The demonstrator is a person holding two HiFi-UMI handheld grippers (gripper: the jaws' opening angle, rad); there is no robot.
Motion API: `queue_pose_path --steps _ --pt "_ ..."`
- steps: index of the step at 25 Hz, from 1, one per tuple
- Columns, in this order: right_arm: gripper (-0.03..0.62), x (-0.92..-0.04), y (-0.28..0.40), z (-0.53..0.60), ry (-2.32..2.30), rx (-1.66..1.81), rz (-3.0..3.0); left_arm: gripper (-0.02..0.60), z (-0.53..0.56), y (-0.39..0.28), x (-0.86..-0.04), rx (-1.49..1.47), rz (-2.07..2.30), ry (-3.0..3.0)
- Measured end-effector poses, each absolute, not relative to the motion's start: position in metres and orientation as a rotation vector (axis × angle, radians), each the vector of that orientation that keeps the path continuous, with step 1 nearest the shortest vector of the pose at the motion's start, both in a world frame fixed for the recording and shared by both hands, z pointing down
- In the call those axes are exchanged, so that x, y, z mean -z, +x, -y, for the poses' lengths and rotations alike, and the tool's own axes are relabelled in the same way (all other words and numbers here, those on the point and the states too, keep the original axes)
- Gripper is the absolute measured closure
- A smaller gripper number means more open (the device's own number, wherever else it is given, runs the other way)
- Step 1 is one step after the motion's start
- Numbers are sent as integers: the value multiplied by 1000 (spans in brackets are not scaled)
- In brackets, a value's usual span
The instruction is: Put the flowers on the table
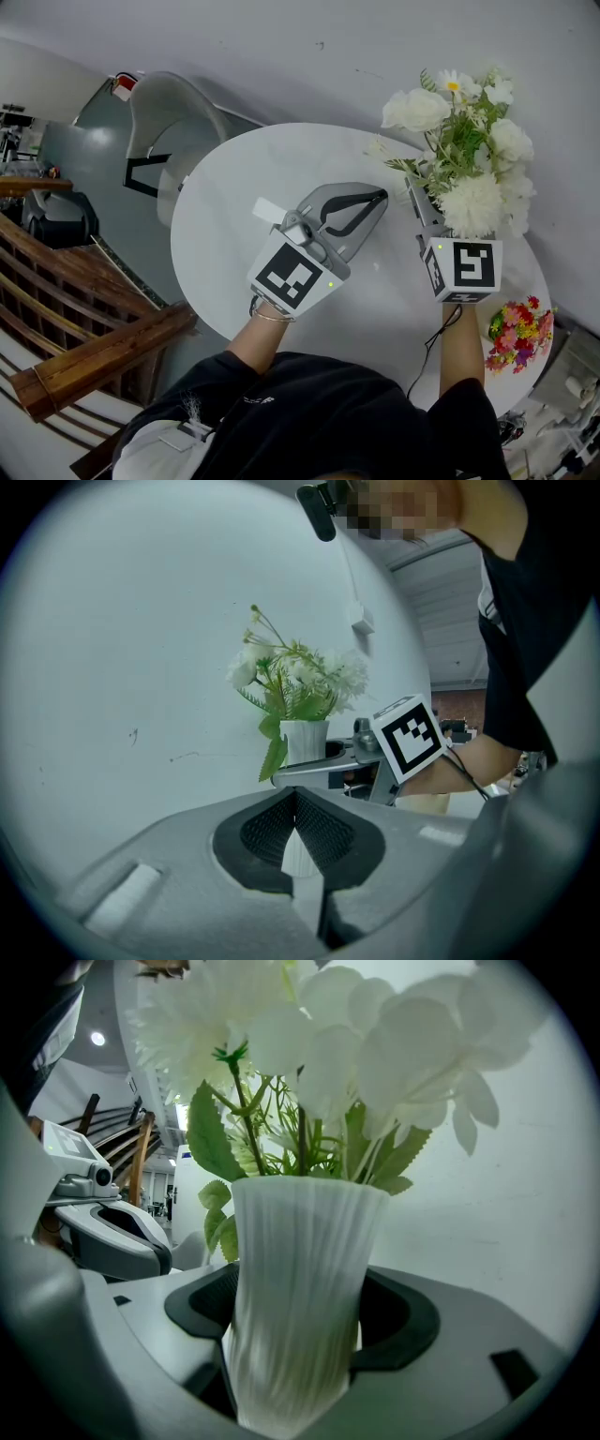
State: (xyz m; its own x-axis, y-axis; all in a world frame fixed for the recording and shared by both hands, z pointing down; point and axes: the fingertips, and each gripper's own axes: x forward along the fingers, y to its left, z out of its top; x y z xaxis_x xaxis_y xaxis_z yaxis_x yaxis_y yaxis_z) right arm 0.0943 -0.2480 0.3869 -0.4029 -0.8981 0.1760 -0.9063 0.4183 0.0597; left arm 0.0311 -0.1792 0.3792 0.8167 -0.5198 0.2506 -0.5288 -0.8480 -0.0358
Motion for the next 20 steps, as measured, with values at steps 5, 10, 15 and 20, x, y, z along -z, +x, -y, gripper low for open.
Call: queue_pose_path --steps 5,10,15,20 --pt "227 -387 95 249 1613 -89 2498 583 179 30 -379 -393 857 2962" --pt "227 -387 93 252 1602 -98 2501 583 183 29 -376 -388 859 2960" --pt "227 -384 93 252 1613 -84 2496 583 183 27 -374 -382 866 2958" --pt "227 -384 94 251 1618 -84 2486 583 181 26 -371 -379 869 2963"
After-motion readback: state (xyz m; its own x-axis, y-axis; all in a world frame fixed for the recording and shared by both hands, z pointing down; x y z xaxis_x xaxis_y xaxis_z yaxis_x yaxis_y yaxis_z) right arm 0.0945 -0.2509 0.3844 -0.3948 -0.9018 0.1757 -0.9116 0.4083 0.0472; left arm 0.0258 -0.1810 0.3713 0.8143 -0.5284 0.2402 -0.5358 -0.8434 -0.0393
